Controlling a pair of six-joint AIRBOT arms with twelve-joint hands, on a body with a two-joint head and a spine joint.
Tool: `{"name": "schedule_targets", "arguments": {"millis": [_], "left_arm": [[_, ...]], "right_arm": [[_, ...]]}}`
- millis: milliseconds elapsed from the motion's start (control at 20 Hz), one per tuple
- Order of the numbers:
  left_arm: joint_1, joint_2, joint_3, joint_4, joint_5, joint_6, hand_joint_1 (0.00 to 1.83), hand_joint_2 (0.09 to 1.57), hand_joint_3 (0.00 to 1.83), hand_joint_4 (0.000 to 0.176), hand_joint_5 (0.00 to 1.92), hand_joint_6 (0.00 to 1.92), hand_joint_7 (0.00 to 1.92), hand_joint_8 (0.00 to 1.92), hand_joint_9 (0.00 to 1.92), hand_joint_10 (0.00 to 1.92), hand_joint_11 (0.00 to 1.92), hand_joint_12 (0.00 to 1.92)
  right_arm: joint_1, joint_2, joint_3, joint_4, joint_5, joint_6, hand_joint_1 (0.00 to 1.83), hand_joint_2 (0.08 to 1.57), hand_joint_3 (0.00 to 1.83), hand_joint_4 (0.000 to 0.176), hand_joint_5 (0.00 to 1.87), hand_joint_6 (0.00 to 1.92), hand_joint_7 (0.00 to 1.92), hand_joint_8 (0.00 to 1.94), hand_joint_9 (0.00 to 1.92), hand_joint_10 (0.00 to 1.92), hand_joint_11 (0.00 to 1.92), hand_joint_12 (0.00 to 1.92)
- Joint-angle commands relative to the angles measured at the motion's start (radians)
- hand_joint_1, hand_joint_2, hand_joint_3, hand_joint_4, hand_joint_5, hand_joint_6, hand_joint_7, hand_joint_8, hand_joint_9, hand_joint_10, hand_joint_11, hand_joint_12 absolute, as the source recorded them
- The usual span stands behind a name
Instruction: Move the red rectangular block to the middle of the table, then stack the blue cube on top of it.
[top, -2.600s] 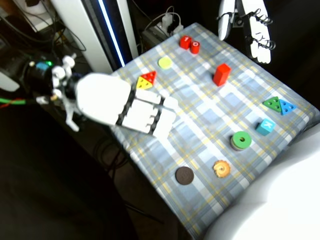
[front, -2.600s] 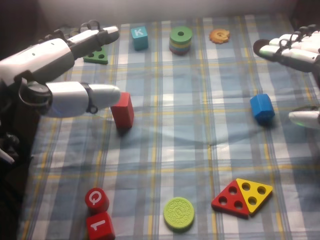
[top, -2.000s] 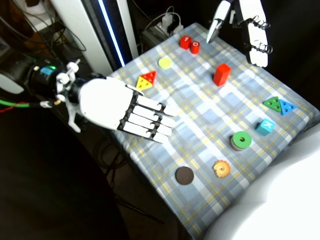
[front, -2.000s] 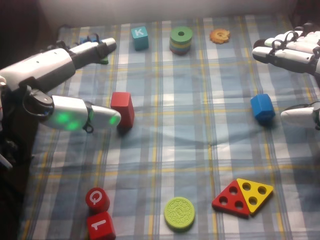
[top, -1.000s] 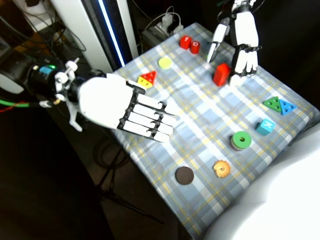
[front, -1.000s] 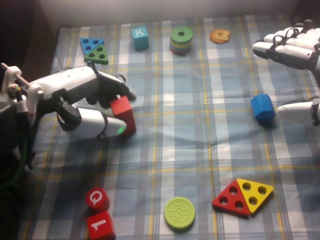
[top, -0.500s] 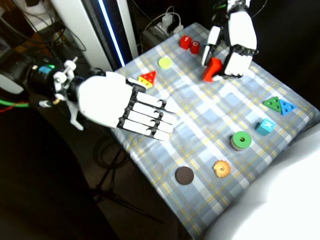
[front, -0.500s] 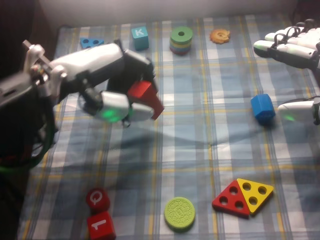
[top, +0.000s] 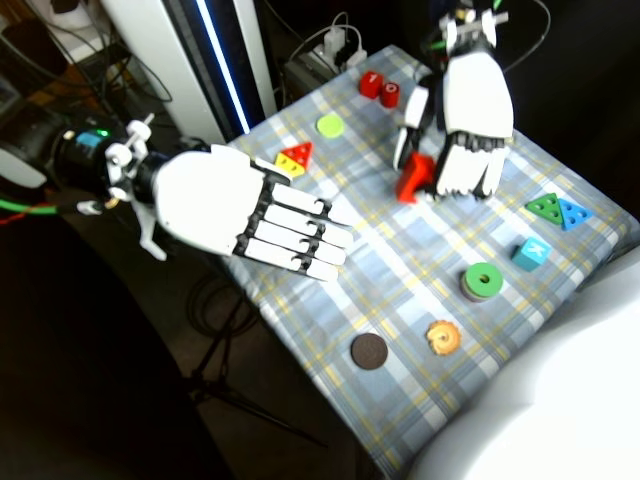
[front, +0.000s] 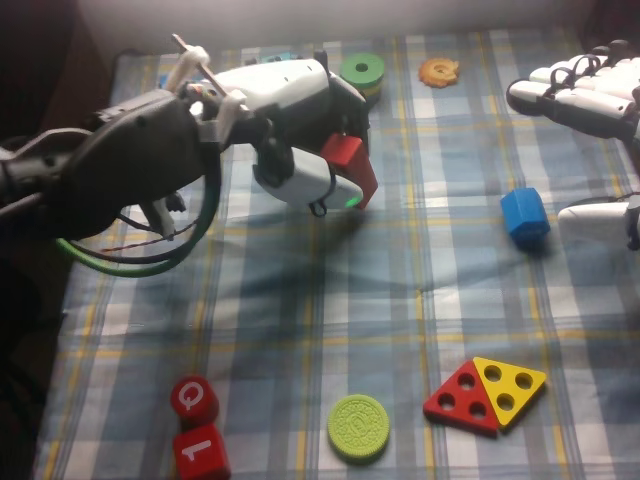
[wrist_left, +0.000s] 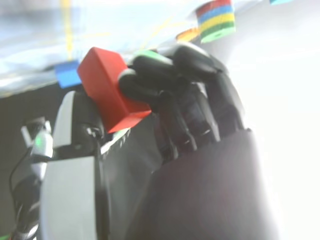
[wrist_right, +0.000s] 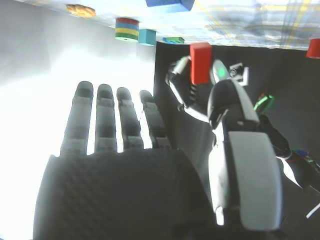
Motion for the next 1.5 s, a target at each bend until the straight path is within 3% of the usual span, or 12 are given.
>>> {"name": "schedule_targets", "arguments": {"millis": [0, 250, 400, 550, 650, 750, 900, 1000, 1050, 1100, 1250, 1450], "left_arm": [[-0.021, -0.019, 0.012, -0.035, -0.069, 0.046, 1.23, 1.21, 0.00, 0.000, 0.79, 1.04, 0.85, 1.50, 0.82, 1.76, 0.76, 1.92], [-0.013, -0.057, 0.052, -0.133, -0.052, 0.125, 1.20, 1.25, 0.00, 0.000, 0.65, 1.22, 0.81, 1.53, 0.61, 1.75, 0.56, 1.92], [-0.005, -0.048, 0.042, -0.133, -0.058, 0.125, 1.12, 1.12, 0.00, 0.000, 0.49, 0.47, 0.41, 0.93, 0.14, 1.64, 0.11, 1.92], [0.005, -0.017, 0.006, -0.119, -0.081, 0.125, 1.06, 1.03, 0.00, 0.086, 0.42, 0.11, 0.26, 0.26, 0.00, 0.67, 0.00, 1.19], [0.014, 0.013, -0.032, -0.100, -0.105, 0.126, 1.03, 0.98, 0.00, 0.100, 0.31, 0.01, 0.10, 0.05, 0.00, 0.04, 0.00, 0.09], [0.024, 0.056, -0.087, -0.061, -0.148, 0.115, 0.85, 1.00, 0.00, 0.159, 0.10, 0.00, 0.00, 0.00, 0.00, 0.00, 0.00, 0.00], [0.038, 0.149, -0.184, 0.092, -0.239, -0.052, 0.81, 0.98, 0.00, 0.176, 0.00, 0.00, 0.00, 0.00, 0.00, 0.00, 0.00, 0.00], [0.054, 0.217, -0.244, 0.205, -0.318, -0.201, 0.78, 1.03, 0.01, 0.155, 0.00, 0.00, 0.00, 0.00, 0.00, 0.00, 0.00, 0.00], [0.066, 0.251, -0.275, 0.251, -0.359, -0.269, 0.63, 1.13, 0.06, 0.099, 0.00, 0.00, 0.00, 0.00, 0.00, 0.00, 0.00, 0.00], [0.082, 0.287, -0.306, 0.300, -0.414, -0.338, 0.52, 1.22, 0.04, 0.083, 0.00, 0.00, 0.00, 0.00, 0.00, 0.00, 0.00, 0.00], [0.120, 0.354, -0.369, 0.358, -0.521, -0.413, 0.73, 1.34, 0.04, 0.000, 0.00, 0.00, 0.00, 0.00, 0.00, 0.00, 0.00, 0.00], [0.155, 0.395, -0.409, 0.366, -0.597, -0.429, 0.55, 1.38, 0.03, 0.017, 0.00, 0.00, 0.00, 0.00, 0.00, 0.00, 0.00, 0.00]], "right_arm": [[0.007, 0.000, 0.001, 0.013, 0.118, 0.006, 0.34, 1.23, 0.00, 0.010, 0.00, 0.00, 0.00, 0.00, 0.00, 0.00, 0.00, 0.00], [0.006, -0.001, 0.002, 0.013, 0.118, 0.006, 0.34, 1.22, 0.00, 0.009, 0.00, 0.00, 0.00, 0.00, 0.00, 0.00, 0.00, 0.00], [0.006, -0.001, 0.002, 0.013, 0.118, 0.007, 0.34, 1.23, 0.00, 0.010, 0.00, 0.00, 0.00, 0.00, 0.00, 0.00, 0.00, 0.00], [0.006, -0.001, 0.001, 0.013, 0.118, 0.007, 0.39, 1.23, 0.00, 0.013, 0.00, 0.00, 0.00, 0.00, 0.00, 0.00, 0.00, 0.00], [0.006, -0.001, 0.001, 0.013, 0.118, 0.009, 0.41, 1.22, 0.00, 0.025, 0.00, 0.00, 0.00, 0.00, 0.00, 0.00, 0.00, 0.00], [0.005, -0.001, 0.001, 0.013, 0.118, 0.012, 0.41, 1.22, 0.00, 0.040, 0.00, 0.00, 0.00, 0.00, 0.00, 0.00, 0.00, 0.00], [0.000, -0.004, 0.000, 0.013, 0.118, 0.015, 0.45, 1.20, 0.00, 0.055, 0.00, 0.00, 0.00, 0.00, 0.00, 0.00, 0.00, 0.00], [-0.008, -0.011, 0.003, 0.013, 0.113, 0.015, 0.49, 1.18, 0.00, 0.068, 0.00, 0.00, 0.00, 0.00, 0.00, 0.00, 0.00, 0.00], [-0.008, -0.018, 0.008, 0.013, 0.104, 0.015, 0.48, 1.18, 0.00, 0.042, 0.00, 0.00, 0.00, 0.00, 0.00, 0.00, 0.02, 0.01], [-0.009, -0.026, 0.017, 0.013, 0.090, 0.015, 0.51, 1.16, 0.00, 0.028, 0.00, 0.00, 0.02, 0.01, 0.01, 0.01, 0.03, 0.02], [-0.009, -0.056, 0.041, 0.029, 0.062, 0.015, 0.60, 1.13, 0.00, 0.007, 0.08, 0.03, 0.13, 0.02, 0.07, 0.10, 0.00, 0.80], [-0.011, -0.104, 0.085, 0.058, 0.018, 0.015, 0.73, 1.11, 0.00, 0.000, 0.20, 0.07, 0.26, 0.02, 0.00, 0.62, 0.00, 1.32]]}}
